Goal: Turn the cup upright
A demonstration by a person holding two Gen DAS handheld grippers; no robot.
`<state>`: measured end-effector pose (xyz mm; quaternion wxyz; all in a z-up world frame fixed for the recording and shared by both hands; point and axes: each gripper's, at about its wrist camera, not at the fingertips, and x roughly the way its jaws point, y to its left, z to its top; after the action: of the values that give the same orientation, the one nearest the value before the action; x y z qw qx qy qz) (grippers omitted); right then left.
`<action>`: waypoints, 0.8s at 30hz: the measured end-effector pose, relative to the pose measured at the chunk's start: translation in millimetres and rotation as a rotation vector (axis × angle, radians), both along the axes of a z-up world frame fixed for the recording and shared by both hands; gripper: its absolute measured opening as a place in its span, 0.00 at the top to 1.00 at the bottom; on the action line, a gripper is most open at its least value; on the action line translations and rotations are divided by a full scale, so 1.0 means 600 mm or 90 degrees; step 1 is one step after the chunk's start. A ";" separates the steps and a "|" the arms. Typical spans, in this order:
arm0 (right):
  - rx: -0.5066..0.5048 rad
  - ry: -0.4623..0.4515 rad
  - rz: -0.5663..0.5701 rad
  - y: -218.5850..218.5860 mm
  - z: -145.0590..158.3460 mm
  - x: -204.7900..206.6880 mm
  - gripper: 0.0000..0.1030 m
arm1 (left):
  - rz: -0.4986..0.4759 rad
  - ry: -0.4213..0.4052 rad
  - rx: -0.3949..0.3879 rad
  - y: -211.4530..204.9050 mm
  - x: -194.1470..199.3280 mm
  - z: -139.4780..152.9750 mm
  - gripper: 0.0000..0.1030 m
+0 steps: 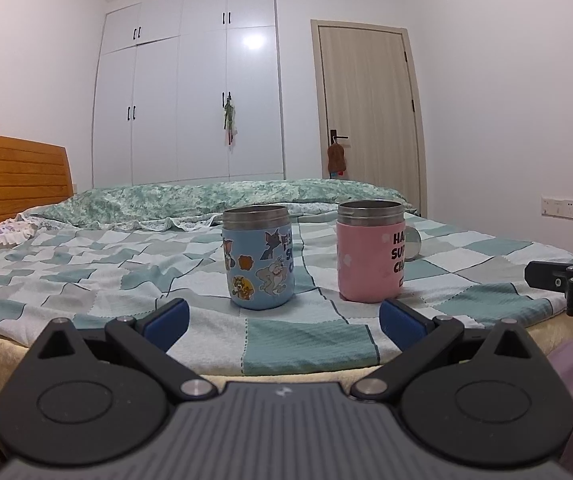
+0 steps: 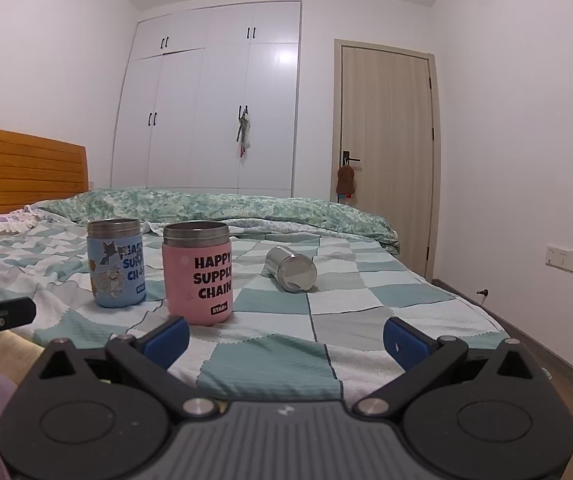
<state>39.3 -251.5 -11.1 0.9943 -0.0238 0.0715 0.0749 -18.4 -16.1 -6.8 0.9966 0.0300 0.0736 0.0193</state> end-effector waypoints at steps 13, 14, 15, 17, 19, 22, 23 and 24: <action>0.000 -0.001 -0.001 0.003 0.001 -0.004 0.00 | -0.001 -0.002 0.001 0.000 -0.001 0.000 0.00; 0.000 -0.001 0.000 0.003 0.001 -0.004 0.00 | -0.001 -0.002 0.001 0.000 -0.001 0.000 0.00; 0.000 -0.002 0.000 0.003 0.001 -0.004 0.00 | -0.001 -0.002 0.002 0.000 -0.002 0.000 0.00; 0.000 -0.002 -0.001 0.003 0.001 -0.004 0.00 | -0.001 -0.002 0.002 0.000 -0.002 0.000 0.00; 0.000 -0.001 -0.001 0.003 0.001 -0.004 0.00 | -0.001 -0.002 0.000 0.000 -0.002 0.000 0.00; -0.001 -0.002 -0.001 0.003 0.001 -0.004 0.00 | -0.001 -0.003 0.001 -0.001 -0.002 0.000 0.00; -0.001 -0.002 -0.001 0.003 0.001 -0.004 0.00 | -0.001 -0.003 0.002 0.000 -0.002 0.000 0.00; -0.001 -0.001 -0.001 0.003 0.001 -0.003 0.00 | -0.001 -0.003 0.002 0.000 -0.002 0.000 0.00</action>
<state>37.4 -249.7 -10.4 0.9945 -0.0247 0.0705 0.0738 -19.4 -16.3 -7.0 0.9968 0.0314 0.0712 0.0187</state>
